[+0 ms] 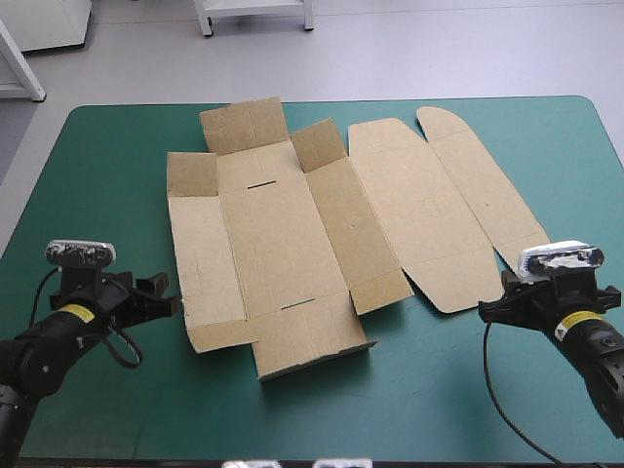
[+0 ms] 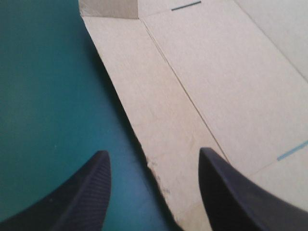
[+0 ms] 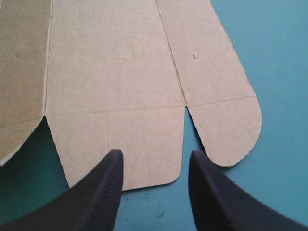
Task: Fold the box
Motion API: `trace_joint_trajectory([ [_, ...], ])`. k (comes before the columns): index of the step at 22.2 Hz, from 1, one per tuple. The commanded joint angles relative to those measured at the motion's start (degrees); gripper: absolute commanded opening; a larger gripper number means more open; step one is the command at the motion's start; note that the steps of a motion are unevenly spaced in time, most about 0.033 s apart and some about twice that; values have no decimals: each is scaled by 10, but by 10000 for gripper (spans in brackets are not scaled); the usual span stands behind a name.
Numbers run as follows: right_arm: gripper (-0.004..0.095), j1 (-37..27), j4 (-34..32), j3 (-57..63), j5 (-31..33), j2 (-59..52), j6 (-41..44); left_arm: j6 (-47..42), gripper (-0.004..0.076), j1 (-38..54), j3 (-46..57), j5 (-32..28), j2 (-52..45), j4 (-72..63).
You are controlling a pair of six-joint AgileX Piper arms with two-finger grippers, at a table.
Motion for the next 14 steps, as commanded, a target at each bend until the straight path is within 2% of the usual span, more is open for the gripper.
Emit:
trace_joint_trajectory([
  [1, 462, -2, -6, -49, -31, 22, 3, -31, 416, -3, -56, -69, 57, -6],
  [5, 479, -2, -6, -90, -28, 69, 3, -40, 417, -2, -95, -51, 167, -8],
  [9, 481, -2, -6, -105, -29, 93, 3, -28, 417, 32, -93, -43, 208, -44],
  [10, 481, -2, -6, -105, -30, 95, 3, -5, 417, 56, -87, -39, 211, -73],
  [14, 483, -2, -6, -105, -31, 100, -3, 180, 417, 199, 1, 1, 212, -286],
])
